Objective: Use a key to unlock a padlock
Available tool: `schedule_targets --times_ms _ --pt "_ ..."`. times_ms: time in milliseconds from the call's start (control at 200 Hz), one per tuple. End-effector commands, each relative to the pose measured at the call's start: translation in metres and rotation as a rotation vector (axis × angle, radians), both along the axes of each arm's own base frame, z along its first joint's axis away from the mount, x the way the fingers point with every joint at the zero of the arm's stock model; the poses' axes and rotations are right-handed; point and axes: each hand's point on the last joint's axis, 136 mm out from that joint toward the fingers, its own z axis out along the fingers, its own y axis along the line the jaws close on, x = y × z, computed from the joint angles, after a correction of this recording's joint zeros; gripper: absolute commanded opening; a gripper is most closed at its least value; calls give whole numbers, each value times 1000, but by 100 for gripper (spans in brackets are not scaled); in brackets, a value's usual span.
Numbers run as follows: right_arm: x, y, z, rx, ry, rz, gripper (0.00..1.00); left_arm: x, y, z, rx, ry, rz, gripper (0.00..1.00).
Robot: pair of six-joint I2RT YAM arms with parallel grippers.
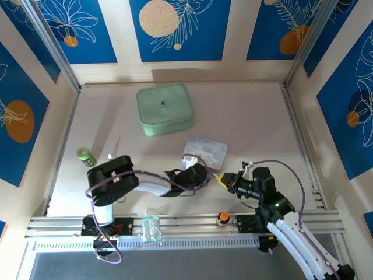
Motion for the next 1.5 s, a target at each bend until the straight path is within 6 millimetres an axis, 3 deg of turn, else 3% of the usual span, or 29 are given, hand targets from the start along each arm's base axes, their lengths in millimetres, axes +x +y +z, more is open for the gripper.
schedule_targets --times_ms 0,100,140,155,295,505,815,855,1236,1496 --pt "-20 -3 -50 -46 165 30 0 -11 -11 11 -181 91 -20 9" --pt "-21 3 -46 -40 174 73 0 -2 -15 26 -352 128 27 0" --pt "-23 3 -49 -65 190 91 0 2 -15 33 -411 134 44 0" --pt "-19 5 -40 -65 174 98 0 3 -15 35 -429 136 52 0" --pt "-5 12 -26 -32 140 113 0 15 -16 50 -534 147 90 0" --pt "14 12 -15 71 110 80 0 27 -16 51 -591 166 148 0" --pt "20 5 -4 120 79 53 0 33 -15 66 -649 160 183 0" --pt "16 5 -14 122 103 51 0 33 -17 67 -650 165 180 0" --pt "24 3 -5 120 64 40 0 30 -18 70 -691 185 172 0" --pt "27 0 -10 122 81 -2 0 27 -20 75 -694 184 162 0"
